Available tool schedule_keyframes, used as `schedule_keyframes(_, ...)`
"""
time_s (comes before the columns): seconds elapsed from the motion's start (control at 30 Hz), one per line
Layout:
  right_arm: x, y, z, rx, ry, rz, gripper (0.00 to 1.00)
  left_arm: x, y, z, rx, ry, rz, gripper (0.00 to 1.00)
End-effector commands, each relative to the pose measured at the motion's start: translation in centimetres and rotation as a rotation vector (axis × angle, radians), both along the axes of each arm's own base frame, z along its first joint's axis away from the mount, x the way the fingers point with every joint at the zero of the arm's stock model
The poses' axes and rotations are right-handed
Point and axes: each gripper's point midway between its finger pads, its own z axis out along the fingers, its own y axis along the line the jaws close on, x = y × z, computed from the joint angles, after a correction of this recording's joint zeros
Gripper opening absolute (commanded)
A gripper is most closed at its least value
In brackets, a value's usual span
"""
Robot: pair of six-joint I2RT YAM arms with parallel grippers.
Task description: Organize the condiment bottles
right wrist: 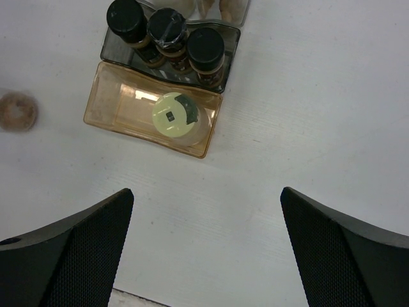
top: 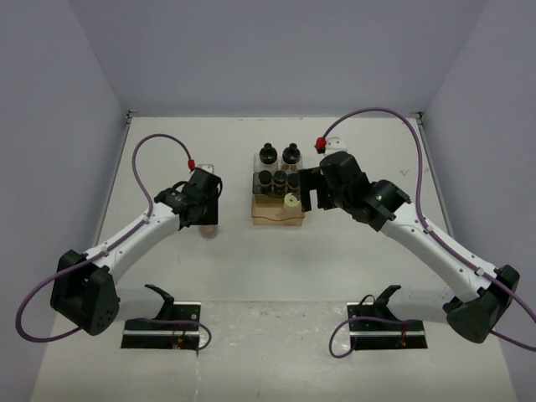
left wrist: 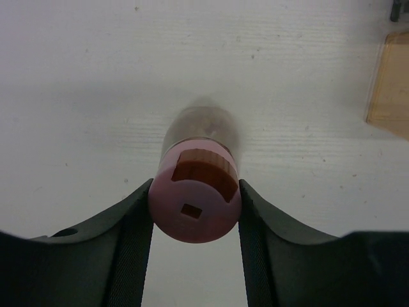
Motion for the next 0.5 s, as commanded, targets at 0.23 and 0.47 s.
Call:
schedule_keyframes(0.23,0.9,-1.4,0.2,-0.041,-0.027,-0.06,0.99,3.1,-7.6,11.2,-0.232,-0.251,-0.23,0.0)
schedule_keyframes(0.47,0.8,-1.6,0.3,-0.037,-0.022,-0.066,0.99,4.5,-12.3,13.6,-0.255,-0.275,-0.316,0.0)
